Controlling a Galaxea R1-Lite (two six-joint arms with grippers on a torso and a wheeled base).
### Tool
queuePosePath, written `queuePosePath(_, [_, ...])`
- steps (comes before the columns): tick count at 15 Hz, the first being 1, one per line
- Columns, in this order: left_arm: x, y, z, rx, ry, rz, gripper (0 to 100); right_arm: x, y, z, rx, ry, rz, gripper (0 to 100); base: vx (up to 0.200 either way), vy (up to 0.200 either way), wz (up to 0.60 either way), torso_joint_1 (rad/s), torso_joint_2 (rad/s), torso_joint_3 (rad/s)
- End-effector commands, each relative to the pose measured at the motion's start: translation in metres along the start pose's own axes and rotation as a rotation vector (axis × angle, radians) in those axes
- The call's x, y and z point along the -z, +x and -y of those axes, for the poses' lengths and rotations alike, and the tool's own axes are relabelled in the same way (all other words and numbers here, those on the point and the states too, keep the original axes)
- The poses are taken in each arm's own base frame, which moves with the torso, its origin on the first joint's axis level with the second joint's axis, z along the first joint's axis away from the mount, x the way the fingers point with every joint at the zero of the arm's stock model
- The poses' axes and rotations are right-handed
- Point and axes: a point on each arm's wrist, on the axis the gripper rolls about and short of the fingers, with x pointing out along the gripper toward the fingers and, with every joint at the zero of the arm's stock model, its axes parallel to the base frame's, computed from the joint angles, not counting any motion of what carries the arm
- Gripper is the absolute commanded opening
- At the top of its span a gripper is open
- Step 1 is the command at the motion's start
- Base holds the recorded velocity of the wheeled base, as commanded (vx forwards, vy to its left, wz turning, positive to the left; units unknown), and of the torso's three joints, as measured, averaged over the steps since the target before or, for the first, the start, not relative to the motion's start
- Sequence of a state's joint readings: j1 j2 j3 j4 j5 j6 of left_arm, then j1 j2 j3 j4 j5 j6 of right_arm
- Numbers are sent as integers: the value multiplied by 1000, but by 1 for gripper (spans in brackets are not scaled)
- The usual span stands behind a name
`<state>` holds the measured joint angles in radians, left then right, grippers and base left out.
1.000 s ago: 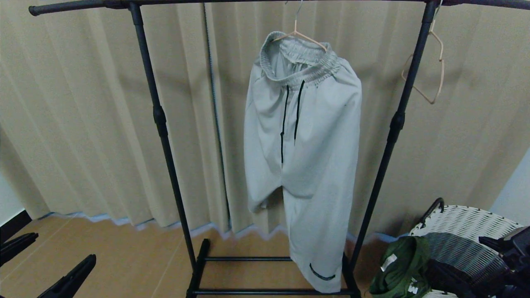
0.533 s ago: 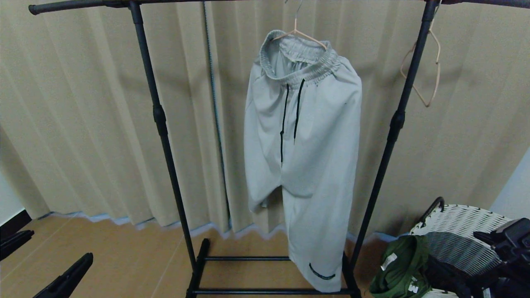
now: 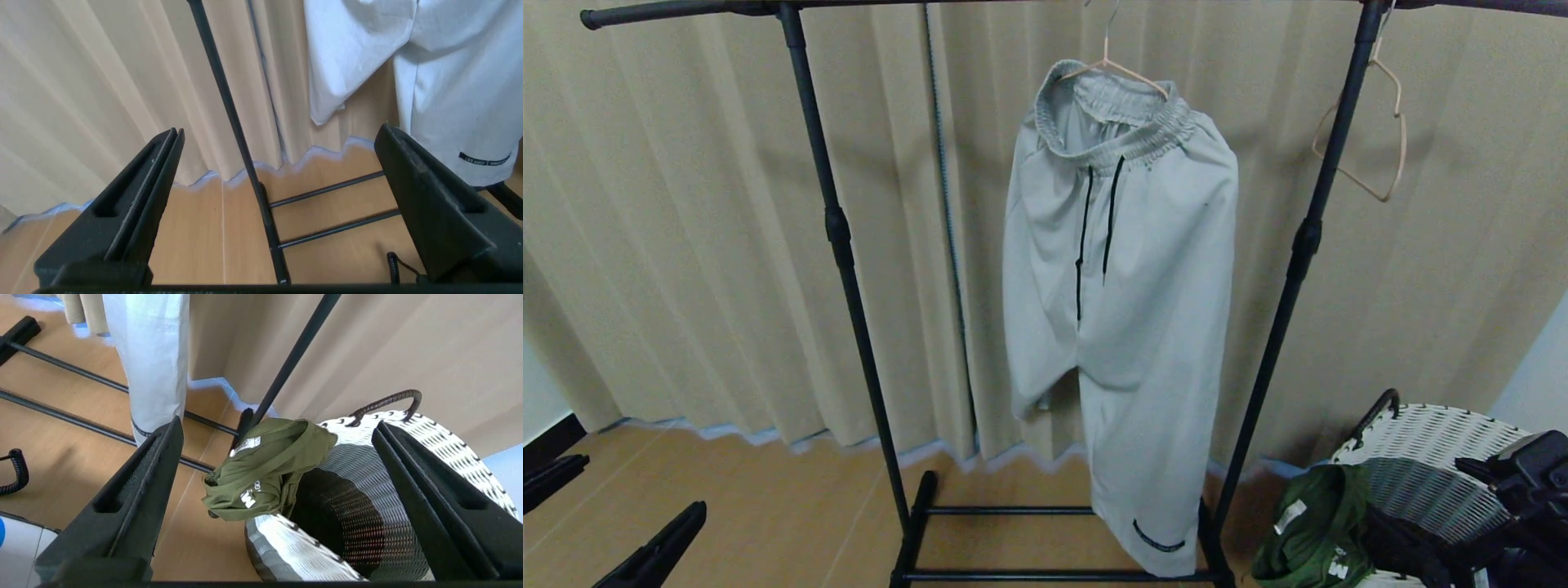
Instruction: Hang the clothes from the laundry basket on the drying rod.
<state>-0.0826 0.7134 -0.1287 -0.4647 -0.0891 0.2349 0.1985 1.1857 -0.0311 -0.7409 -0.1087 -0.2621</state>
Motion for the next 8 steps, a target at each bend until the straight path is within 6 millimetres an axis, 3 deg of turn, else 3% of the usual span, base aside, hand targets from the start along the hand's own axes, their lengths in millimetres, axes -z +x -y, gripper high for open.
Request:
queuePosePath(1, [0, 0, 0, 1, 0, -3, 100, 0, 0, 0, 1, 0, 2, 100, 0, -200, 0, -2, 2, 2])
queuePosePath(6, [1, 0, 0, 1, 0, -3, 100, 0, -1, 0, 1, -1, 2, 100, 0, -200, 0, 1, 4, -1])
queuePosePath(8, [1, 0, 0, 0, 0, -1, 100, 0, -1, 0, 3, -1, 2, 100, 0, 0, 0, 0, 0, 0])
